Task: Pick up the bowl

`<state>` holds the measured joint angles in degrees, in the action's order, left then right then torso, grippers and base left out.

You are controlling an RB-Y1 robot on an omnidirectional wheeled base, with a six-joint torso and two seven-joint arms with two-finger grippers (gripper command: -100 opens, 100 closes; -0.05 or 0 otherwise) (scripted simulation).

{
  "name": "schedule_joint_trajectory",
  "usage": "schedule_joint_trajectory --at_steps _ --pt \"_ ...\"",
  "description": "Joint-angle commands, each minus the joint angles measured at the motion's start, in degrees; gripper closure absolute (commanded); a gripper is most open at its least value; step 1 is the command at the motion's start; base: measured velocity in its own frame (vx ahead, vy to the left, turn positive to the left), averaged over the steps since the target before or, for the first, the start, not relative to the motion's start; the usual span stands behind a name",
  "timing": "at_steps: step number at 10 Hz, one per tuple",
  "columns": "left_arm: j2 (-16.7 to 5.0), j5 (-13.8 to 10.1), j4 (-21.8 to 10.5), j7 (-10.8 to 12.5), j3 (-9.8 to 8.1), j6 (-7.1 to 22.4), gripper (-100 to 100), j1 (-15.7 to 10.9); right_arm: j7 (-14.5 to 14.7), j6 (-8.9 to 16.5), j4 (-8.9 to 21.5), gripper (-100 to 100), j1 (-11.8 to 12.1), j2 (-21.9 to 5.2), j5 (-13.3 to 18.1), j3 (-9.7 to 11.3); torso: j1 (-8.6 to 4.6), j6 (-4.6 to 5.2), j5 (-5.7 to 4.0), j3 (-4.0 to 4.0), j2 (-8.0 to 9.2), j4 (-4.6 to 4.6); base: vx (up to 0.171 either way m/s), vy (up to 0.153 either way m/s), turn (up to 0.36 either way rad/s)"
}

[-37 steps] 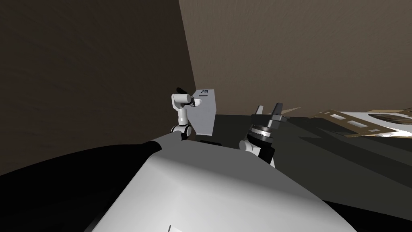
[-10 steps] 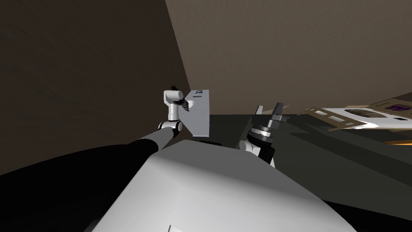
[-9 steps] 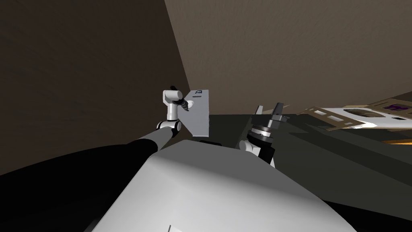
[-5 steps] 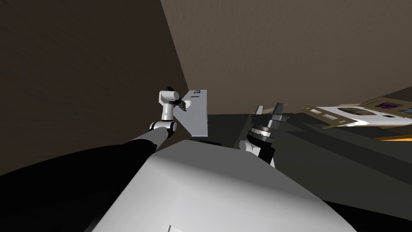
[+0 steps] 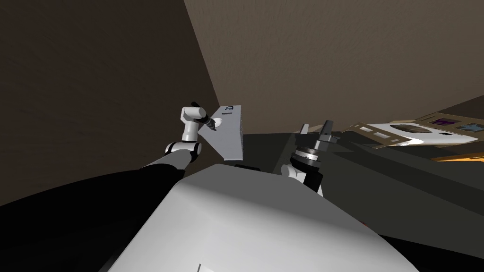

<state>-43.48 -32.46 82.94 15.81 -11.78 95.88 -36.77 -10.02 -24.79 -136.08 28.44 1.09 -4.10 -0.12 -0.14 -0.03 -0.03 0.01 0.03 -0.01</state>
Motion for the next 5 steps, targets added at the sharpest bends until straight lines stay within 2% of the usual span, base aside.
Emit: schedule_joint_trajectory --at_steps 1,2,3,4,5 --pt "-2.9 -2.9 -1.8 0.7 0.79 -2.2 -100 1.3 0.0 0.0 0.0 0 0.0 0.0 0.0 0.0 0.00 0.00 0.00 0.00 0.00 0.00 -0.014 -0.068 -0.048" --pt "-4.4 -4.6 -1.8 0.7 0.79 -2.2 -100 1.3 0.0 0.0 0.0 0 0.0 0.0 0.0 0.0 -0.04 0.00 0.02 0.00 0.02 -0.02 -0.002 -0.044 -0.031" --pt "-3.5 -3.5 -1.8 0.5 0.62 -2.0 -100 1.0 0.0 0.0 0.0 0 0.0 0.0 0.0 0.0 0.04 0.00 0.03 -0.02 -0.01 -0.03 0.003 0.002 -0.010" --pt "-3.7 -3.7 -1.9 0.5 0.65 -2.1 100 1.0 0.0 0.0 0.0 0 0.0 0.0 0.0 0.0 0.16 0.00 0.07 -0.04 -0.04 -0.05 0.000 0.000 0.000" --pt "-3.7 -3.7 -1.9 0.5 0.65 -2.0 100 1.0 0.0 0.0 0.0 0 0.0 0.0 0.0 0.0 0.19 0.00 0.08 -0.05 -0.05 -0.05 0.000 0.000 0.000"
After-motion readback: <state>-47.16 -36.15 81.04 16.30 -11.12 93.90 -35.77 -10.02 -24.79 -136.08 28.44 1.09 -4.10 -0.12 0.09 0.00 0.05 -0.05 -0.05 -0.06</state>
